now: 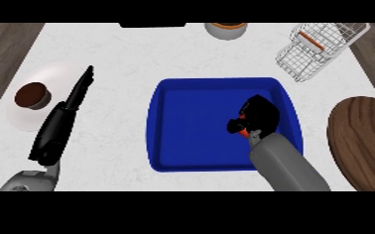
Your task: Pick the tomato from the tray and place it in the tiered basket
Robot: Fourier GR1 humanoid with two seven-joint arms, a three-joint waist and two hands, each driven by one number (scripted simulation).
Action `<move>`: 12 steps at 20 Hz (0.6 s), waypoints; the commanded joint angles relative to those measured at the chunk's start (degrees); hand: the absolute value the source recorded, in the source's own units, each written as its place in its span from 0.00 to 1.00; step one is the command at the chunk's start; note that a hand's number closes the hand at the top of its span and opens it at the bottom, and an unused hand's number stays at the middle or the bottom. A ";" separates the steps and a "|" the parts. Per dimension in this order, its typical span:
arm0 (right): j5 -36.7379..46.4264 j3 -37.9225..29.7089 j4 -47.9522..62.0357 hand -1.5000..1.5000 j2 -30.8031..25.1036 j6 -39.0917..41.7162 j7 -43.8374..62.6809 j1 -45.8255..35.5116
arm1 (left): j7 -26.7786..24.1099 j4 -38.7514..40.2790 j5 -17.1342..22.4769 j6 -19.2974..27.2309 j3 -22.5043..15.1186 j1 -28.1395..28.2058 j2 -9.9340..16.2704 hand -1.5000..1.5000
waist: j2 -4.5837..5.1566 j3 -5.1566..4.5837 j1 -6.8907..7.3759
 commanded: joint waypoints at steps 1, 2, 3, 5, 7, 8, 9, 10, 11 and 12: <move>-2.10 -6.42 0.29 1.00 -17.00 0.27 -5.65 7.84 | 1.13 -0.41 -0.69 1.25 1.31 0.00 0.47 0.50 | -0.11 0.14 -3.66; -3.05 -8.55 0.61 1.00 -21.47 0.27 -7.62 9.79 | 0.62 -0.70 0.16 1.09 1.98 1.78 0.72 0.50 | -0.42 0.11 -4.45; -3.76 -10.53 1.94 1.00 -25.32 0.42 -9.02 11.43 | 0.50 -0.31 -0.27 1.68 2.61 2.41 1.09 0.50 | -0.41 0.11 -5.61; -6.83 -14.81 2.36 1.00 -31.85 -1.54 -15.60 15.21 | -0.08 -1.12 0.08 1.50 1.86 3.49 0.32 0.50 | -0.20 0.18 -4.20; -11.42 -19.58 0.05 1.00 -38.75 -0.21 -21.90 17.07 | -0.92 -1.50 -0.10 1.46 1.39 4.35 0.02 0.50 | -0.41 0.08 -3.50; -13.30 -22.23 0.99 1.00 -40.82 -1.62 -25.74 18.15 | -1.32 -0.65 1.01 -0.52 2.70 2.60 1.82 0.50 | -0.07 0.12 -3.01; -16.12 -24.80 1.06 1.00 -43.87 0.25 -28.82 18.80 | 0.71 -1.55 -0.25 1.14 1.37 2.57 0.09 0.50 | -0.16 0.15 -2.91; -19.03 -26.96 -1.39 1.00 -43.57 -2.12 -32.26 23.12 | -0.75 -2.59 0.65 -0.08 2.31 4.03 1.45 0.50 | -0.37 0.10 -2.64; -21.47 -29.90 -1.61 1.00 -46.30 -0.78 -34.24 23.38 | -0.79 -2.90 -0.12 1.04 1.31 4.77 0.10 0.50 | -0.41 0.07 -2.62; -23.90 -31.96 -3.54 1.00 -47.39 0.41 -35.43 25.12 | 0.62 -4.85 0.89 -1.03 1.91 4.91 1.90 0.50 | -0.44 0.05 -1.99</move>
